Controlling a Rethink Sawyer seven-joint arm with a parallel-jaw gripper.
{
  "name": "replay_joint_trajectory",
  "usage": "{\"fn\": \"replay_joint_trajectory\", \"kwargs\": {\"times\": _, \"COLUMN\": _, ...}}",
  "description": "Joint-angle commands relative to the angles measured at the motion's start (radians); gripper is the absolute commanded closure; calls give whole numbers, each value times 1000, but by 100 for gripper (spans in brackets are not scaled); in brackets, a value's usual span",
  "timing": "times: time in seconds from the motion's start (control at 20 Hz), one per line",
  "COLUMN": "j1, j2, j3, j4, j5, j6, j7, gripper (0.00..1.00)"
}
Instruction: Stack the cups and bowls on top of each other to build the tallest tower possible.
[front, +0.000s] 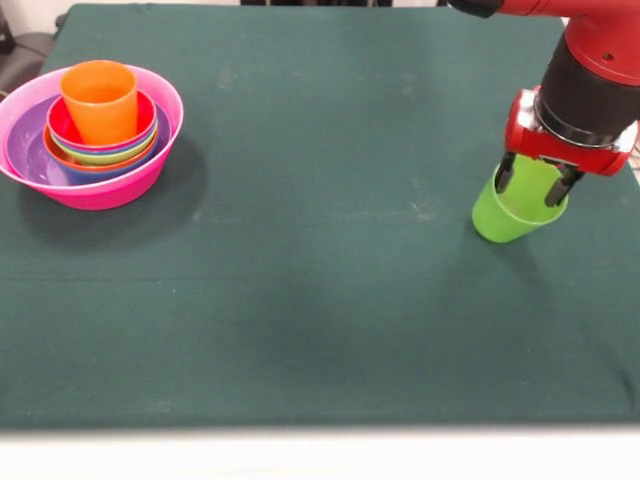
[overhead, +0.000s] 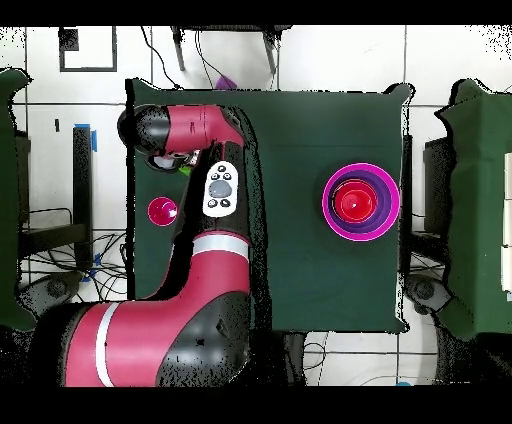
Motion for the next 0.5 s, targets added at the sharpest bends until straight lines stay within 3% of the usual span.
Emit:
{"fn": "replay_joint_trajectory", "kwargs": {"times": 0.05, "j1": 17, "j2": 29, "j3": 31, "j4": 16, "j5": 10, "j6": 122, "j7": 152, "gripper": 0}}
{"fn": "replay_joint_trajectory", "kwargs": {"times": 0.25, "j1": 15, "j2": 18, "j3": 24, "j4": 10, "j5": 11, "j6": 145, "j7": 144, "gripper": 0}}
{"fn": "replay_joint_trajectory", "kwargs": {"times": 0.5, "j1": 7, "j2": -58, "j3": 21, "j4": 50, "j5": 21, "j6": 203, "j7": 117, "gripper": 0}}
